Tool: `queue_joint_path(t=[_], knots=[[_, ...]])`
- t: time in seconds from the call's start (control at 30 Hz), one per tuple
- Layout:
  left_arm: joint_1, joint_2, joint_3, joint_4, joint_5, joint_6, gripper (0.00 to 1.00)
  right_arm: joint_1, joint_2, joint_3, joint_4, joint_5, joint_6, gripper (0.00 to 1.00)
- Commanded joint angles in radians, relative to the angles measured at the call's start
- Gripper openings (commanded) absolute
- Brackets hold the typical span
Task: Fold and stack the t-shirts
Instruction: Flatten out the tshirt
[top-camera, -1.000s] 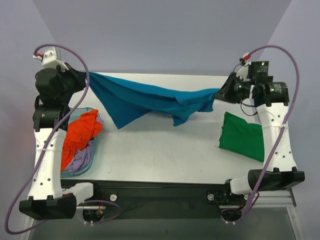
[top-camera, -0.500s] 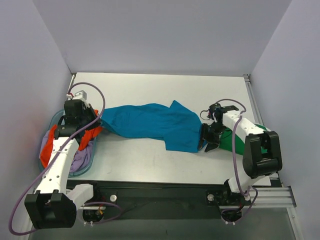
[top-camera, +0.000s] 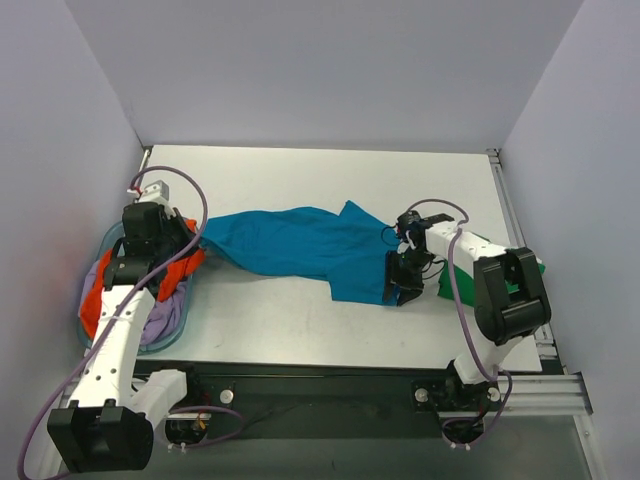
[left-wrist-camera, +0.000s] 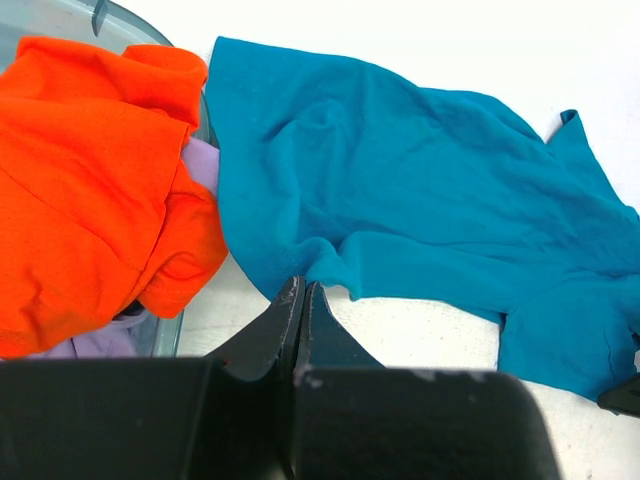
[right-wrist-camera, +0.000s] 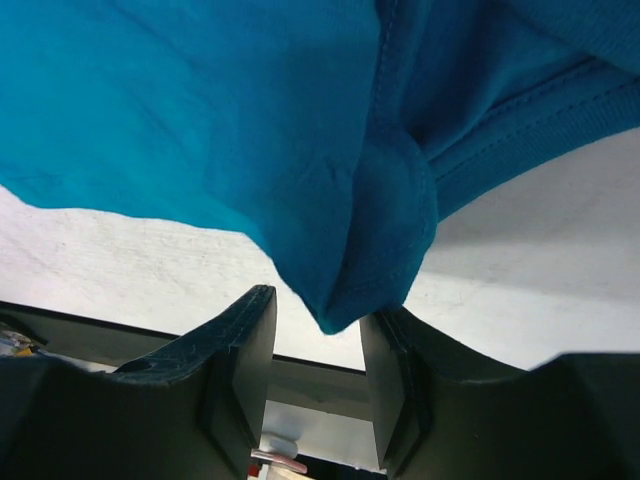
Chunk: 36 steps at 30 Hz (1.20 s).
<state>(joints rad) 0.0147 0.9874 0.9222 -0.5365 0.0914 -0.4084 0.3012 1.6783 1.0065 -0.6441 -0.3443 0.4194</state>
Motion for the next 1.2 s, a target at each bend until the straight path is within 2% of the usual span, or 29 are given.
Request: queue_joint_path(t=[0.0,0.3,0.47,0.97,1.17], knots=[[0.001,-0.032,-0.002,0.003,-0.001,-0.001,0.0,0.006,0.024,0.024,-0.029,0.024,-0.001,0.39],[0.001,-0.035,-0.003,-0.01,-0.015,0.008,0.0,0.019,0.003,0.03,-0.04,0.01,-0.001,0.34],[0.002,-0.033,-0.002,-0.011,-0.016,0.014,0.0,0.026,0.008,0.046,-0.072,0.013,-0.001,0.27],[0.001,-0.043,-0.02,-0.025,-0.022,0.022,0.0,0.05,0.0,0.099,-0.186,0.056,-0.002,0.31],[0.001,-0.039,-0.016,-0.026,-0.032,0.025,0.0,0.064,0.04,0.112,-0.183,0.034,-0.013,0.28]])
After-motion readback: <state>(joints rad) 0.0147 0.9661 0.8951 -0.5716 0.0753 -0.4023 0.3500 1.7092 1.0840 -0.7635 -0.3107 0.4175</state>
